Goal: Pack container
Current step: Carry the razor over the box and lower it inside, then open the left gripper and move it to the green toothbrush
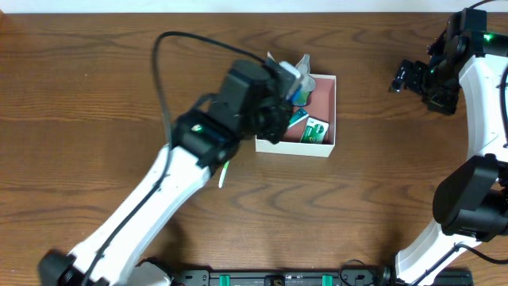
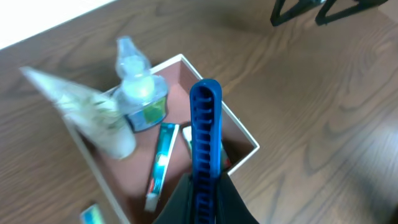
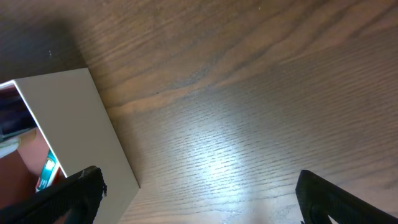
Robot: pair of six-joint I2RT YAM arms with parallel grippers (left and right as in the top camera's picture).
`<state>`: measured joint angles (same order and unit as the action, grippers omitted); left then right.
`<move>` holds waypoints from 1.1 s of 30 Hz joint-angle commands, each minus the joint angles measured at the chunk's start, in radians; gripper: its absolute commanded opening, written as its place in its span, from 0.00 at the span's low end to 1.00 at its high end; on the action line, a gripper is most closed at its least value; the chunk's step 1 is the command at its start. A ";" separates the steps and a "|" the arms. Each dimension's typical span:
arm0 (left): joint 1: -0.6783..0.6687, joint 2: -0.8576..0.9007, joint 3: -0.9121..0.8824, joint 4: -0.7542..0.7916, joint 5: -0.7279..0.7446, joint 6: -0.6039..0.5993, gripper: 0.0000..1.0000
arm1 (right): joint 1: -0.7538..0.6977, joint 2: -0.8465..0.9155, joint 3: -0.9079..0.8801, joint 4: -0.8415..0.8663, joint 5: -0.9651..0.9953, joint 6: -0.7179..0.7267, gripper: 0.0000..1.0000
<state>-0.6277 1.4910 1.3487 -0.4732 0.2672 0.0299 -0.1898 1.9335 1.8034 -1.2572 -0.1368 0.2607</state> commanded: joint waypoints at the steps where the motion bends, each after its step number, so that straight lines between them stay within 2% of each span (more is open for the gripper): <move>1: -0.008 0.081 0.008 0.035 0.009 -0.002 0.07 | -0.006 0.004 0.005 0.000 0.006 0.012 0.99; 10: -0.009 0.233 0.008 0.094 0.009 -0.028 0.07 | -0.006 0.004 0.005 0.000 0.006 0.012 0.99; 13: -0.008 0.264 0.008 0.100 0.008 -0.027 0.15 | -0.006 0.004 0.005 0.000 0.006 0.012 0.99; 18: -0.008 0.288 0.008 0.114 -0.028 -0.028 0.16 | -0.006 0.004 0.005 0.000 0.006 0.012 0.99; 23: -0.008 0.288 0.008 0.126 -0.029 -0.028 0.40 | -0.006 0.004 0.005 0.000 0.006 0.012 0.99; 30: -0.008 0.261 0.009 0.124 -0.024 -0.028 0.51 | -0.006 0.004 0.005 0.000 0.006 0.012 0.99; 31: -0.008 0.246 0.010 0.124 -0.024 -0.028 0.54 | -0.006 0.004 0.005 0.000 0.006 0.012 0.99; 33: -0.007 0.203 0.018 0.122 -0.024 -0.028 0.67 | -0.006 0.004 0.005 0.000 0.006 0.012 0.99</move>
<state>-0.6361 1.7645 1.3487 -0.3523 0.2481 0.0036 -0.1898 1.9335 1.8034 -1.2572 -0.1368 0.2607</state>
